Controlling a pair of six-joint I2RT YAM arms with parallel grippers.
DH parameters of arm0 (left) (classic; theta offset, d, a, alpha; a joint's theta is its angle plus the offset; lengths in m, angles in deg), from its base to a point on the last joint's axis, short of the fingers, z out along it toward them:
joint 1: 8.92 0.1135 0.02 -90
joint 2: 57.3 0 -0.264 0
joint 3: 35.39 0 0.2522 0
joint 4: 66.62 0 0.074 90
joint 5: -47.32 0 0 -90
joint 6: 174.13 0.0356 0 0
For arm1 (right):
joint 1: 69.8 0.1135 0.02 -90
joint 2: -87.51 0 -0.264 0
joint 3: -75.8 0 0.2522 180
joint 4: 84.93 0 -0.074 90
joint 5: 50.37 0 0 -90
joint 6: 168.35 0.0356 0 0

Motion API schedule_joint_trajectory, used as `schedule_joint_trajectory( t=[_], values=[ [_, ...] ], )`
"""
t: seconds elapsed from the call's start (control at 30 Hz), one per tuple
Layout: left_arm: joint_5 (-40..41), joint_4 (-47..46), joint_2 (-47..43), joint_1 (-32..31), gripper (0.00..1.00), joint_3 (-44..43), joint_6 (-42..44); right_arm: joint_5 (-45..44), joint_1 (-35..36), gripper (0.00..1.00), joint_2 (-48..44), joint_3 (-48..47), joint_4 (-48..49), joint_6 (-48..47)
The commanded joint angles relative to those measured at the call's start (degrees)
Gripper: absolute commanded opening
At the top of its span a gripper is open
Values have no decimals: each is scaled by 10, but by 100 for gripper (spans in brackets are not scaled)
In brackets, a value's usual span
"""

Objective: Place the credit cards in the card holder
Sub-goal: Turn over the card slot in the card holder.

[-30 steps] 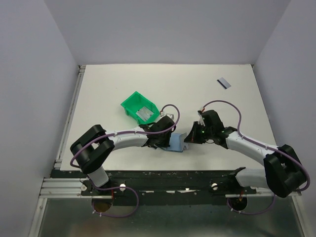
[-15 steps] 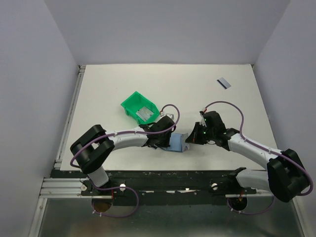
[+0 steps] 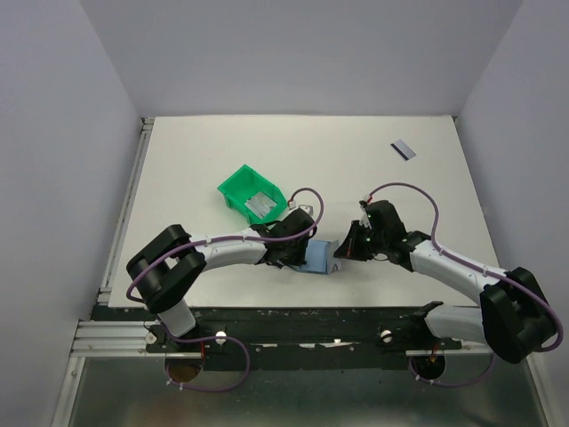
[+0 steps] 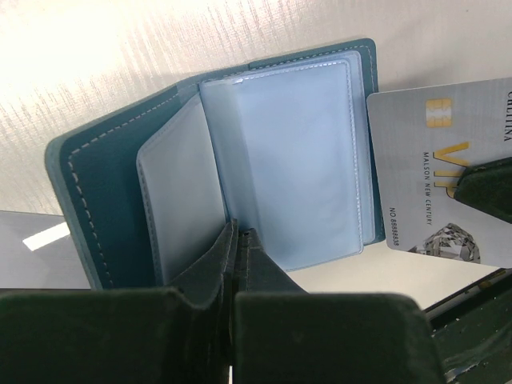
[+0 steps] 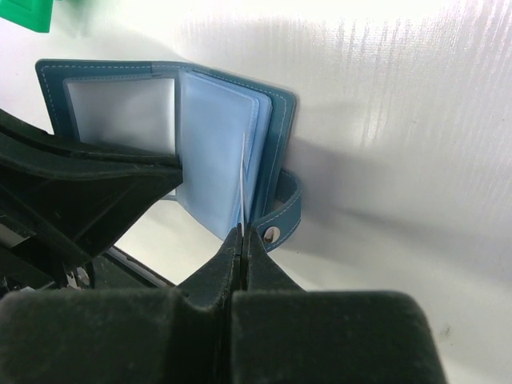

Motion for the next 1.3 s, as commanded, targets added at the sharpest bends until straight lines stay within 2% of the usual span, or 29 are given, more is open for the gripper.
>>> schedule_joint_trajectory(
  t=[0.0, 0.9, 1.27],
  values=[
    [-6, 8, 11, -1, 0, 7, -1, -12, -2, 0, 7, 10, -13, 9],
    [-9, 9, 14, -3, 0, 1, -1, 37, -3, 0, 17, 23, 39, 7],
    [-8, 11, 15, -4, 0, 1, -2, -6, -2, 0, -11, 23, 10, 12]
  ],
)
